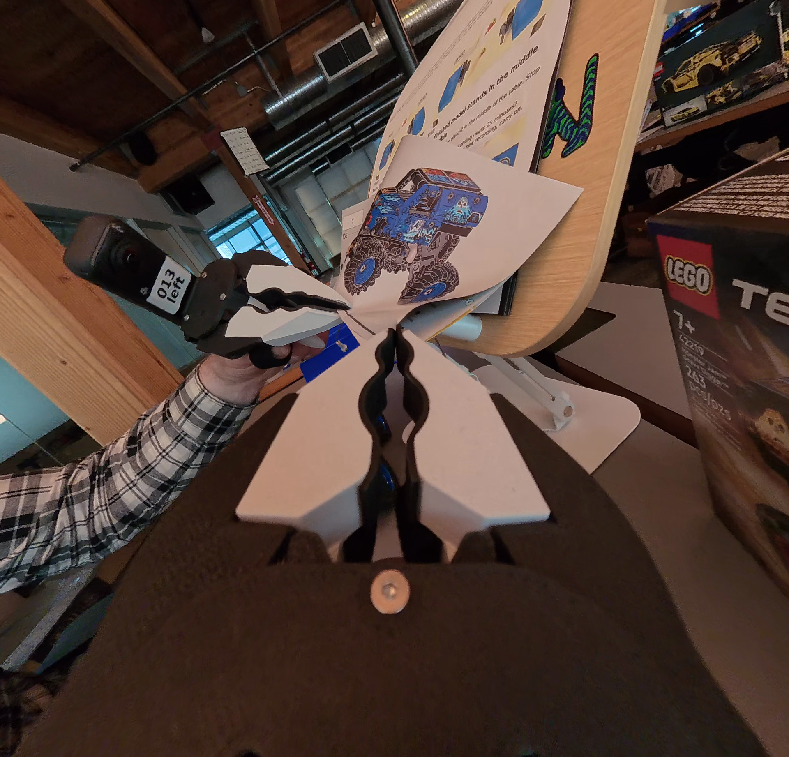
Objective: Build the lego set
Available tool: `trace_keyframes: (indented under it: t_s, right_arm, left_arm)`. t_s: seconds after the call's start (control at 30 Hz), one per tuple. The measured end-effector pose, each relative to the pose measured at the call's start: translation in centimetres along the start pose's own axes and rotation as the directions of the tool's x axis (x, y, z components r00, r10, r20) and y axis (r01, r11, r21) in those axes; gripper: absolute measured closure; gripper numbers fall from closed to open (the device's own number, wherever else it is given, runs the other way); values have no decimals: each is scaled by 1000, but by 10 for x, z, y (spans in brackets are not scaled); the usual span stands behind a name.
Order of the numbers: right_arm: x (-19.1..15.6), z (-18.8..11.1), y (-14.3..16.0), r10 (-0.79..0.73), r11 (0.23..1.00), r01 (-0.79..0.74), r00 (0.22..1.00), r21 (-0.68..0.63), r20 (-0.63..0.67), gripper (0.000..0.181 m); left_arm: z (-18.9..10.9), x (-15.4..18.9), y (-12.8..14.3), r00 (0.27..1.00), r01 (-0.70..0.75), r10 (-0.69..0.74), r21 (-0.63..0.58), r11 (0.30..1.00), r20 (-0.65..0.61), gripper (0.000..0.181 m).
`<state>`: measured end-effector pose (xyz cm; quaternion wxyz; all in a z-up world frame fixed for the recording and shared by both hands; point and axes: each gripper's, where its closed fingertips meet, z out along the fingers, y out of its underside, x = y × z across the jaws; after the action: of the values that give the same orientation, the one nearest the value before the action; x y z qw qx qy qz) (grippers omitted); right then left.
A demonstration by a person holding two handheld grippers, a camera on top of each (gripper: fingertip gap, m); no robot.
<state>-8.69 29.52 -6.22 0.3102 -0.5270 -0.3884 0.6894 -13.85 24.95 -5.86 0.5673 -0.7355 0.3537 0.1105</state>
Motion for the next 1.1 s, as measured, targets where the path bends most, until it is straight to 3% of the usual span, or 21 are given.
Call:
trace_keyframes:
  t_s: [0.43,0.67,0.77,0.97,1.1]
  right_arm:
    - [-5,-1,1,28,1000,-29,998,11,62,181]
    - [-19,1,-7,-30,1000,30,998,7,63,181]
    - [-33,5,-11,-106,994,108,993,-18,53,181]
    - [-75,27,-7,-254,962,260,964,-79,73,181]
    - [-102,44,2,-307,942,317,946,-107,102,181]
  left_arm:
    - [-1,-1,-2,979,190,-184,60,980,-84,179]
    - [0,-1,2,994,107,-106,28,994,-31,173]
    - [0,-2,-4,999,40,-40,14,999,19,152]
    - [-1,4,-23,985,-111,111,-2,994,135,130]
    - [-8,8,-37,962,-169,156,39,985,223,142]
